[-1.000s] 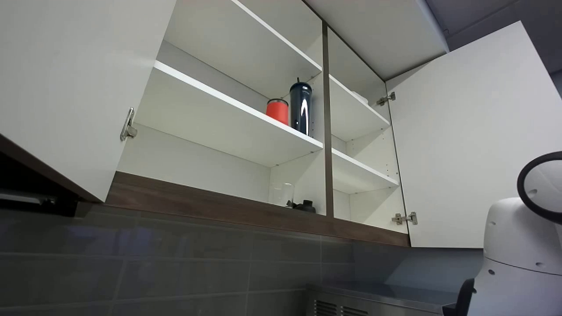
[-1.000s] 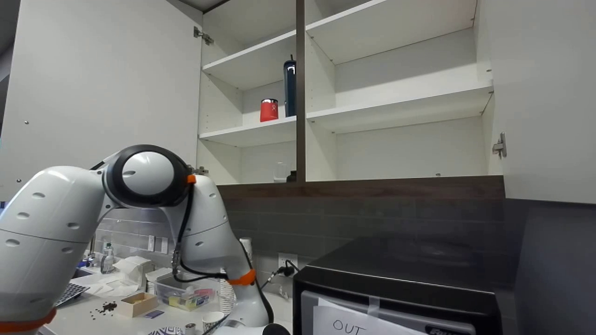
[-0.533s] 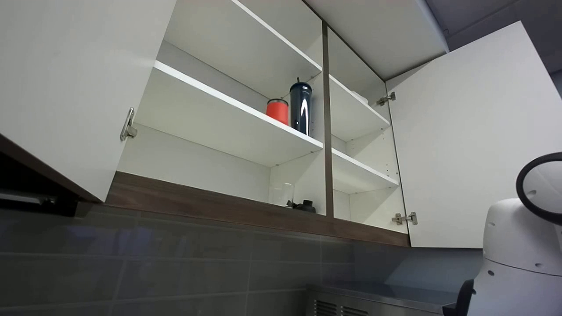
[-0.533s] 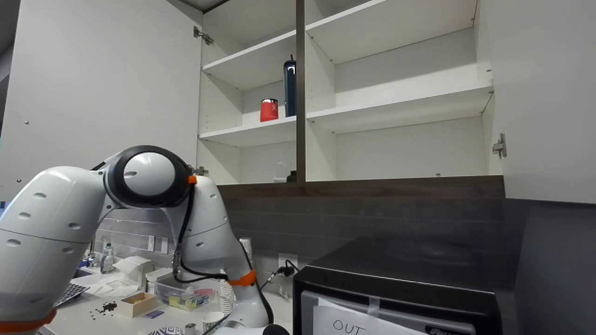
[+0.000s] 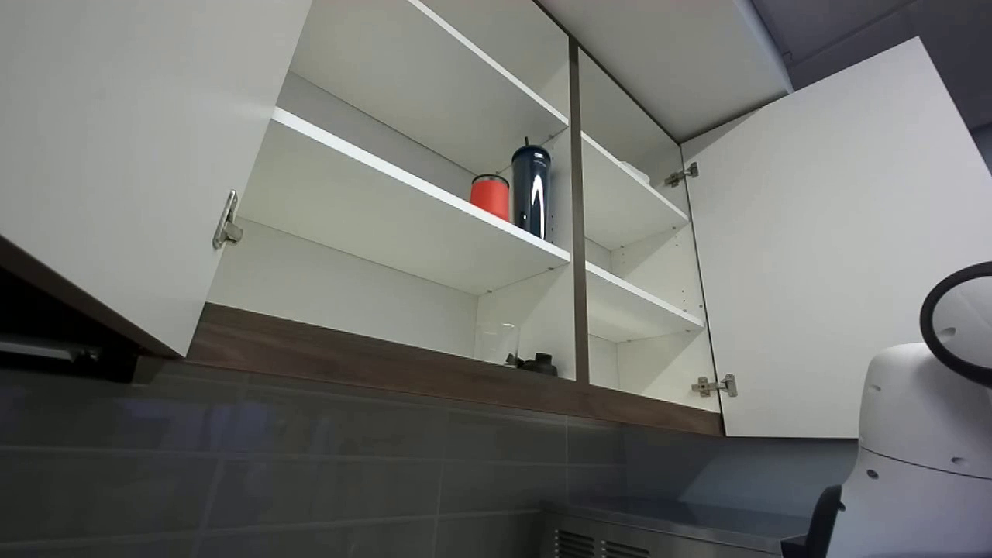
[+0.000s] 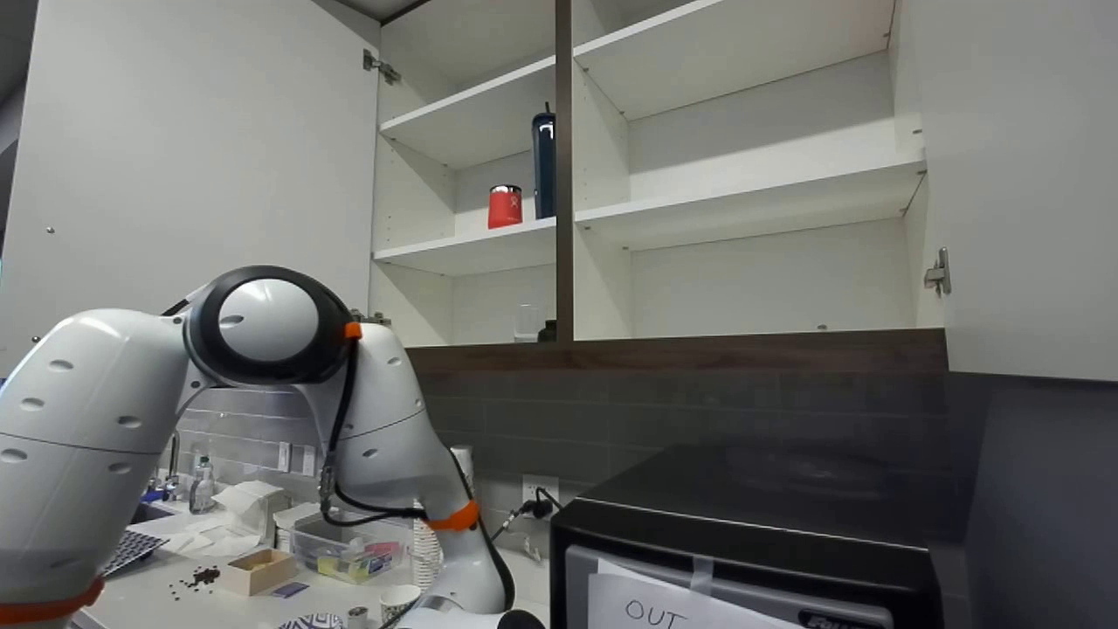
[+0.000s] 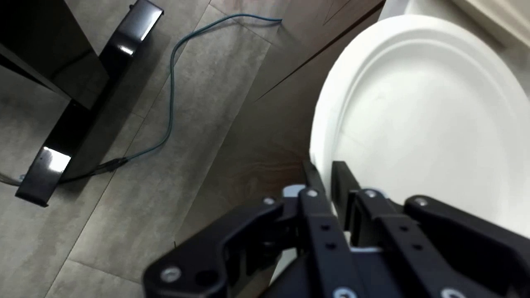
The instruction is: Put the white plate into the cupboard
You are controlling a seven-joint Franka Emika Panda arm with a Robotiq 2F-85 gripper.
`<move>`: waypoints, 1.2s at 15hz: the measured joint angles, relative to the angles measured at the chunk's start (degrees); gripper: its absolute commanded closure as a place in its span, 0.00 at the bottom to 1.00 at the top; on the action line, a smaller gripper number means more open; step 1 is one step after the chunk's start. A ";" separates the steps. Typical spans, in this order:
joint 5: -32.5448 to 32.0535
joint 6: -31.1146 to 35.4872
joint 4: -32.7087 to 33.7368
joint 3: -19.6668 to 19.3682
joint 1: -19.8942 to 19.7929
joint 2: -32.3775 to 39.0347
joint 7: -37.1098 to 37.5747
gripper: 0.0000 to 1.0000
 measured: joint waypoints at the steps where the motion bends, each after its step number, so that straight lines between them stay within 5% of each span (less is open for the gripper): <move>1: -0.01 -1.56 -0.13 -0.15 -0.27 -0.44 -0.41 0.98; 9: 0.75 -18.36 1.82 -4.02 -5.23 -3.56 -6.11 0.99; 18: 3.23 -21.40 1.61 -4.09 -5.13 -5.24 -9.31 0.99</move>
